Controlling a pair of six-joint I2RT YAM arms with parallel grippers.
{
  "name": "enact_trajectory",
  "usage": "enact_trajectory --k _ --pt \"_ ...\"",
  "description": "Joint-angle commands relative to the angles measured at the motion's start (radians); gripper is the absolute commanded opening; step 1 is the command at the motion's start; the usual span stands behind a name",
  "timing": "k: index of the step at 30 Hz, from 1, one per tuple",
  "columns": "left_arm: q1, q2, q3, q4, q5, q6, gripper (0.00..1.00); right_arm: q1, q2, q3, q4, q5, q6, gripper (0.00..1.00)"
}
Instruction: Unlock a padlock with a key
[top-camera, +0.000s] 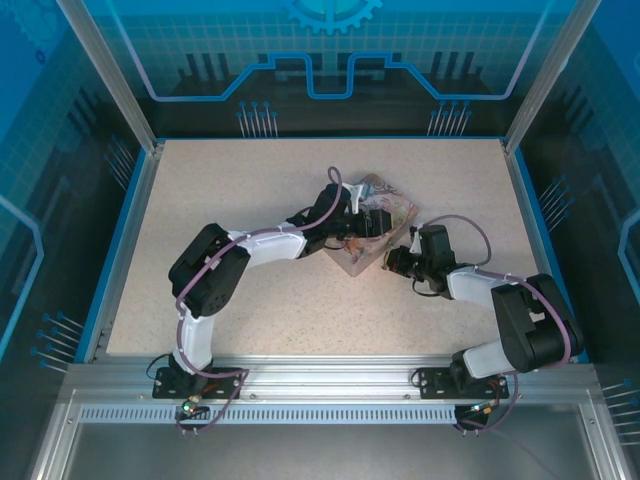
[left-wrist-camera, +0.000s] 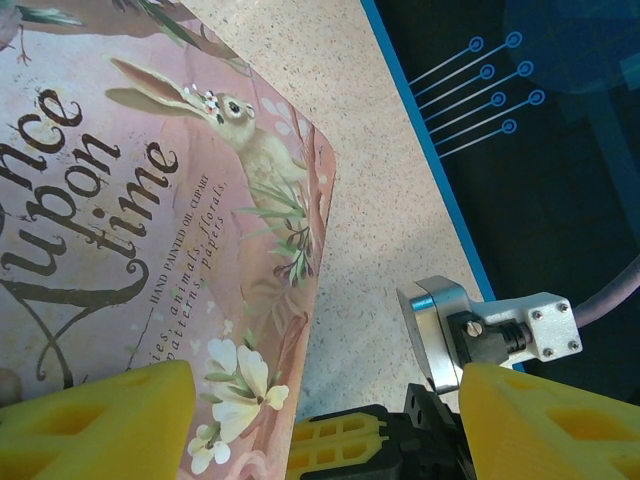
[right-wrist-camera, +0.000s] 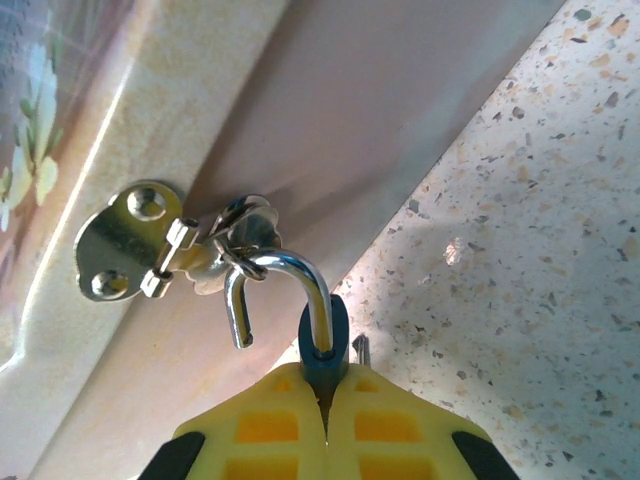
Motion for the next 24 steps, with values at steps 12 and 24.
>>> enact_trajectory --k 12,24 --pt "0.004 0.003 -0.104 -0.088 -0.032 -0.008 0.71 -0.036 0.021 -0.009 0.072 0.032 0.16 0.0" --pt "0.004 0.0 -0.127 -0.065 -0.031 -0.016 0.71 -0.048 0.029 0.013 0.074 0.048 0.311 0.0"
